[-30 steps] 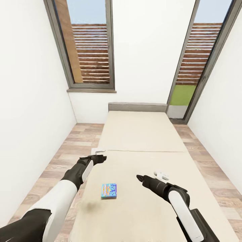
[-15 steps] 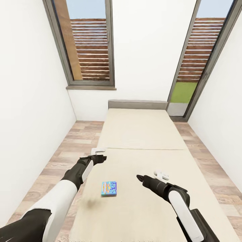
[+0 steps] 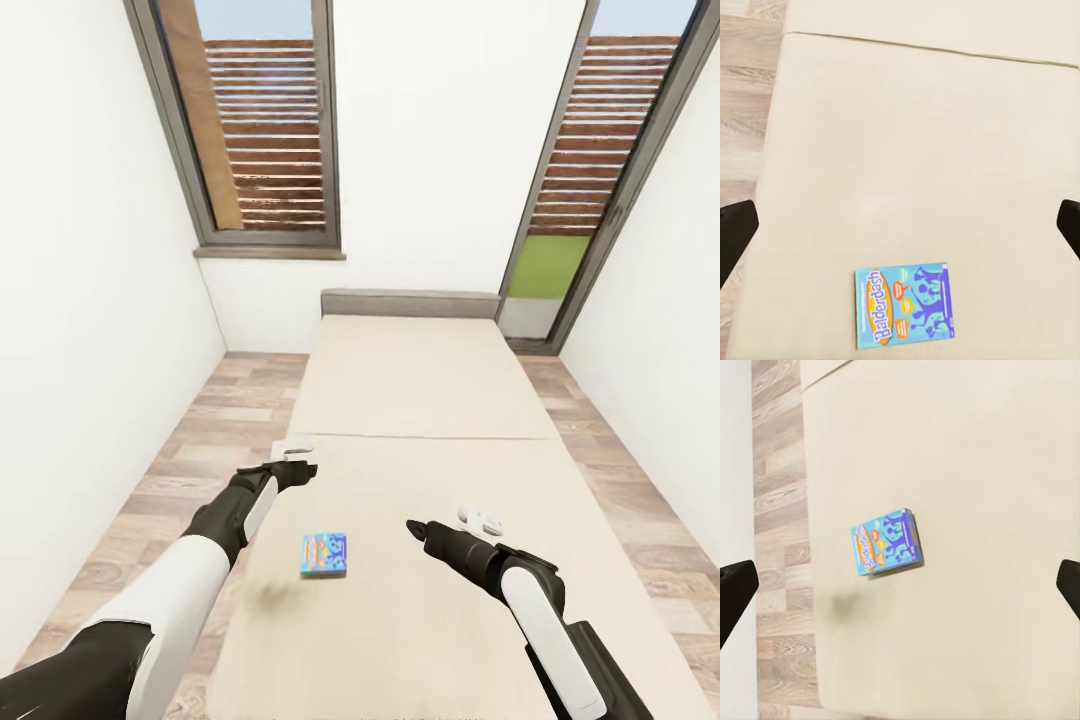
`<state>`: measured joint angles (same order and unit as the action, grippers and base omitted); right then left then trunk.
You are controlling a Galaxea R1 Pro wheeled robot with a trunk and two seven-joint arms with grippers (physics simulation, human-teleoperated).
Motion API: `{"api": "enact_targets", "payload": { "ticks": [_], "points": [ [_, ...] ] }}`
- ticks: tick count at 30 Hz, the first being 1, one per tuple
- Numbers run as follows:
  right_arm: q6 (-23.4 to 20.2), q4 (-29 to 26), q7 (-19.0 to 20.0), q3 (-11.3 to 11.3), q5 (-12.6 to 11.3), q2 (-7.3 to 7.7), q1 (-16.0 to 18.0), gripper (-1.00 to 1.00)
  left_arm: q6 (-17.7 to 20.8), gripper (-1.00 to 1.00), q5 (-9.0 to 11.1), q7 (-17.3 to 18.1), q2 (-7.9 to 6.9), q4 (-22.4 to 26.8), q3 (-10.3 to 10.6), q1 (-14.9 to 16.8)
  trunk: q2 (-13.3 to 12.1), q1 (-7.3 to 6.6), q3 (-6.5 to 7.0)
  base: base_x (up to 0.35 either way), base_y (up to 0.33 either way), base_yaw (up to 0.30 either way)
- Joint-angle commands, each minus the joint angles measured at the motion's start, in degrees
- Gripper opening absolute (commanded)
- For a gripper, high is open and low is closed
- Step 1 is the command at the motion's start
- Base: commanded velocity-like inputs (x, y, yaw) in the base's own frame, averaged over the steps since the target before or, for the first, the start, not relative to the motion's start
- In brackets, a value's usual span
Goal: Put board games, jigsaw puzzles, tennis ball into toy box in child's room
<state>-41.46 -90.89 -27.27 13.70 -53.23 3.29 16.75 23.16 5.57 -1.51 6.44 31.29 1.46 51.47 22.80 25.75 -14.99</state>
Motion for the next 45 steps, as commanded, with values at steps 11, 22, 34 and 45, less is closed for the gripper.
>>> {"api": "enact_targets", "payload": {
  "ticks": [11, 22, 34, 45],
  "points": [
    [0.02, -0.07, -0.59, 0.1, -0.52, 0.05, 0.04, 1.0, 0.31, 1.0, 0.58, -0.16, -0.03, 0.09, 0.18, 0.03, 0.12, 0.03, -0.69, 0.0, 0.0, -0.044],
    [0.06, -0.11, -0.59, 0.18, -0.54, 0.05, 0.04, 1.0, 0.31, 1.0, 0.58, -0.16, -0.03, 0.09, 0.19, 0.02, 0.12, 0.03, -0.84, 0.0, 0.0, -0.135],
    [0.06, -0.08, -0.59, 0.21, -0.56, 0.05, 0.04, 1.0, 0.31, 1.0, 0.5, -0.16, -0.03, 0.09, 0.19, 0.03, 0.12, 0.03, -1.1, 0.0, 0.0, -0.249],
    [0.01, -0.07, -0.59, 0.19, -0.56, 0.05, 0.04, 1.0, 0.31, 1.0, 0.49, -0.16, -0.03, 0.09, 0.21, 0.03, 0.12, 0.03, -1.33, 0.0, 0.0, -0.24]
  ]
}}
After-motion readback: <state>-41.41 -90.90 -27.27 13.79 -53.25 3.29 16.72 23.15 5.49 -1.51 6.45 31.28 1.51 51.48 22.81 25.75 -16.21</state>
